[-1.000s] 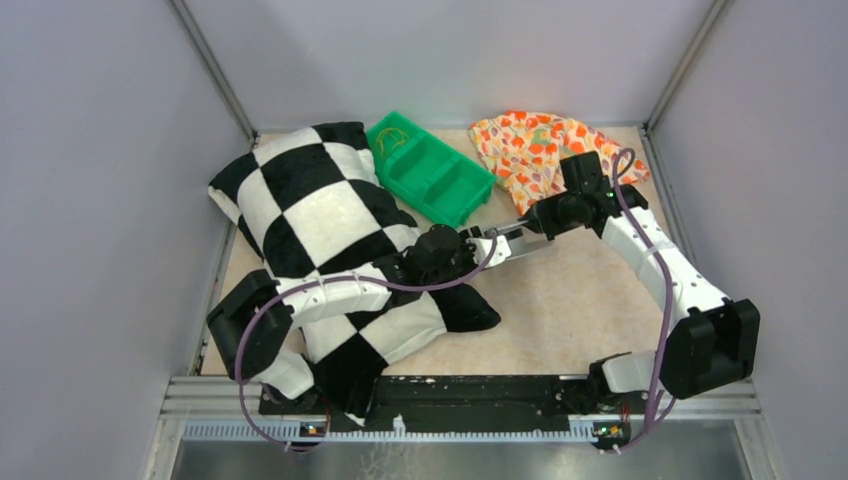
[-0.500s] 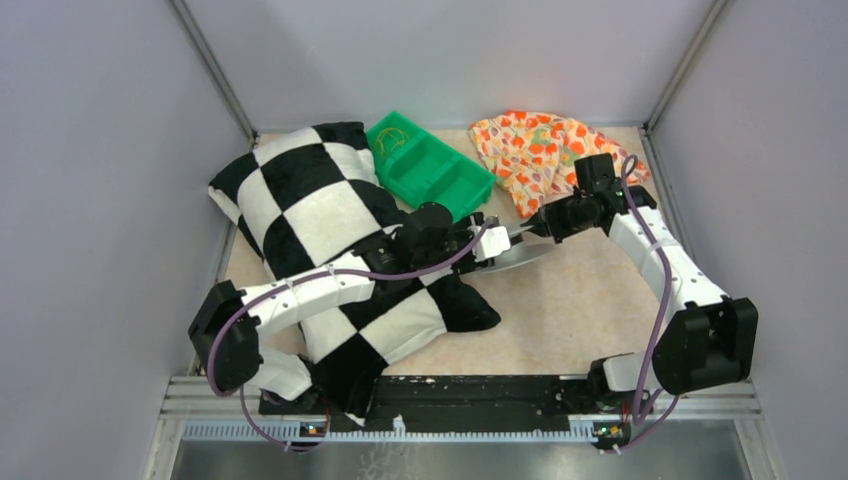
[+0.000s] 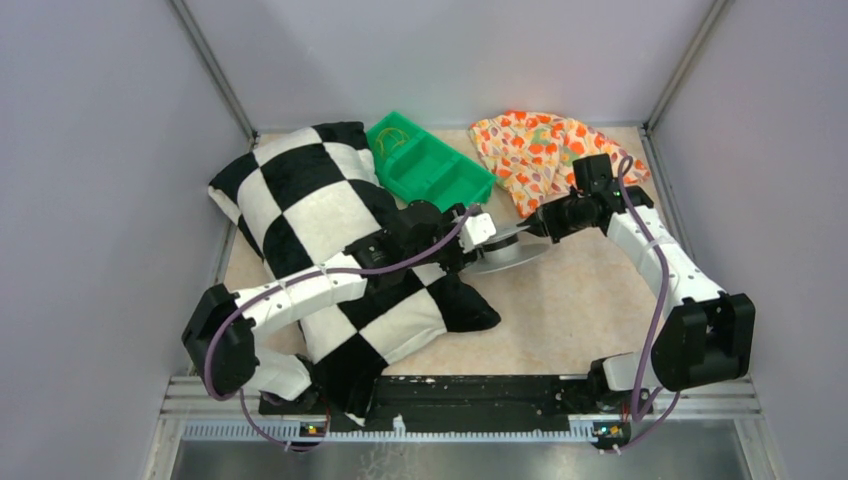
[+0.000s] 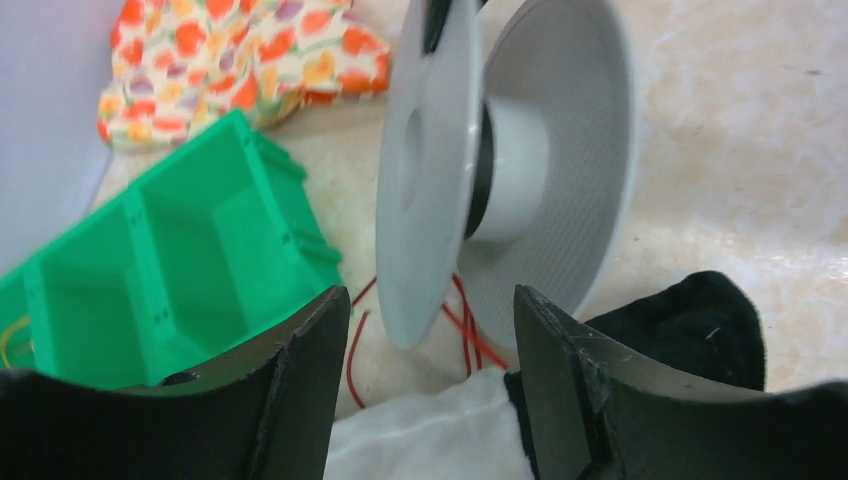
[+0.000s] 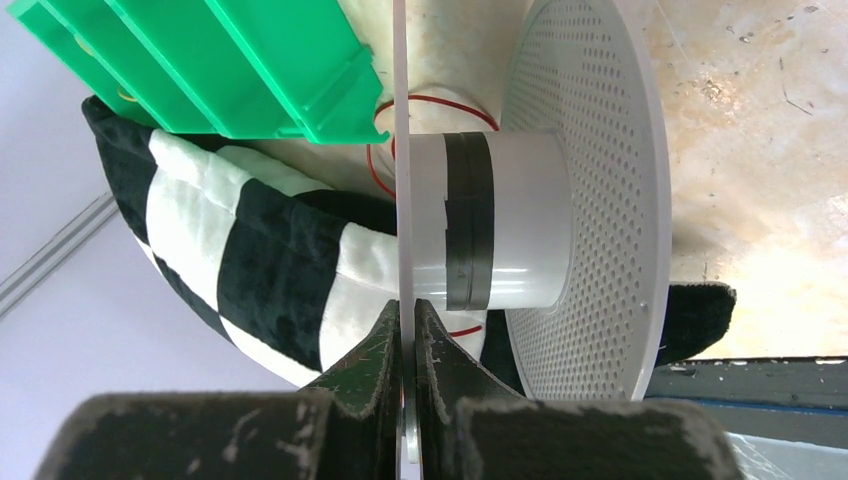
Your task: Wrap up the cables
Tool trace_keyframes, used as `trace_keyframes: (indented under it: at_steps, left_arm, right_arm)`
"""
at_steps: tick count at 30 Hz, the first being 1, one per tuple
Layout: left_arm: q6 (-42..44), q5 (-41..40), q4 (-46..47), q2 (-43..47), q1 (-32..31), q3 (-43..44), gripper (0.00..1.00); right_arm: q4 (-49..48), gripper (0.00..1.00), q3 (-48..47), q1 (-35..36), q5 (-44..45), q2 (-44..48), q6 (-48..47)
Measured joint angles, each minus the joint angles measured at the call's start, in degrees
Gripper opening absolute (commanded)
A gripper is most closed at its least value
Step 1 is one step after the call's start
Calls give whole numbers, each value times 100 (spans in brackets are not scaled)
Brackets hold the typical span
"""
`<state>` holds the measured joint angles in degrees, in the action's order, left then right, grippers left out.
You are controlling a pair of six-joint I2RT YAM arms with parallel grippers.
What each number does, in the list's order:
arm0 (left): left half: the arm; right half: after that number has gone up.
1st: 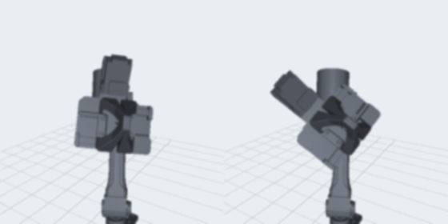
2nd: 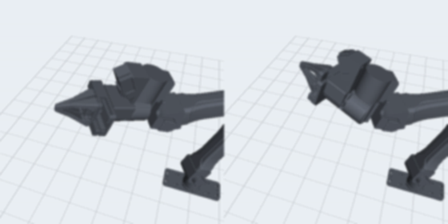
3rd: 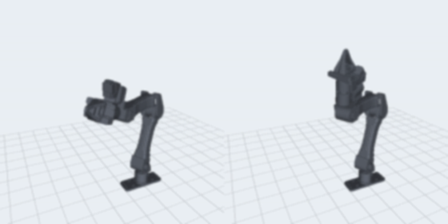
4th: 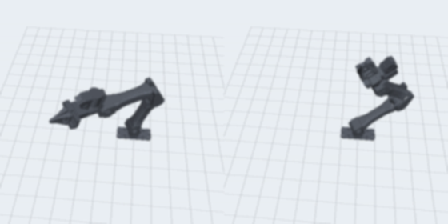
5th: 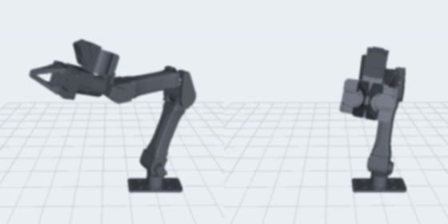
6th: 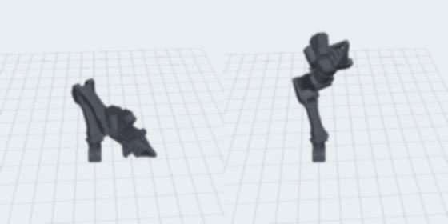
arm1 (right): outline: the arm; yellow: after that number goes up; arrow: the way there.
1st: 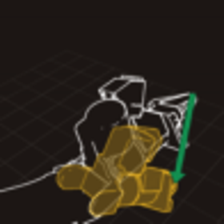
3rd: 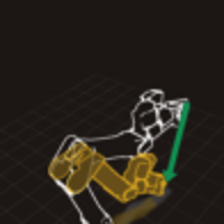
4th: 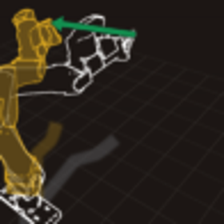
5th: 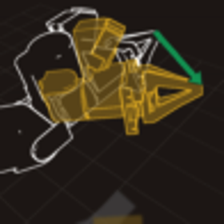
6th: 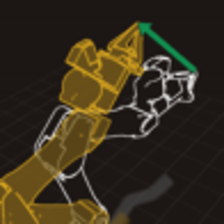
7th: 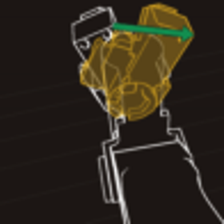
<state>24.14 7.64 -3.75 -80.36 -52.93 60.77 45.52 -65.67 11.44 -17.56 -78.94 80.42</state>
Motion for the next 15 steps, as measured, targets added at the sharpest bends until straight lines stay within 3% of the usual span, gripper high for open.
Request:
trace_keyframes:
  at_steps: [7,15]
  left_arm:
    - [-623,-92,476,282,654,-785,74]
    - [-756,584,1029,601,713,-1187,76]
  right_arm:
    - [-107,0,76,0,-83,2,-39]
    - [-149,0,118,0,-118,4,-42]
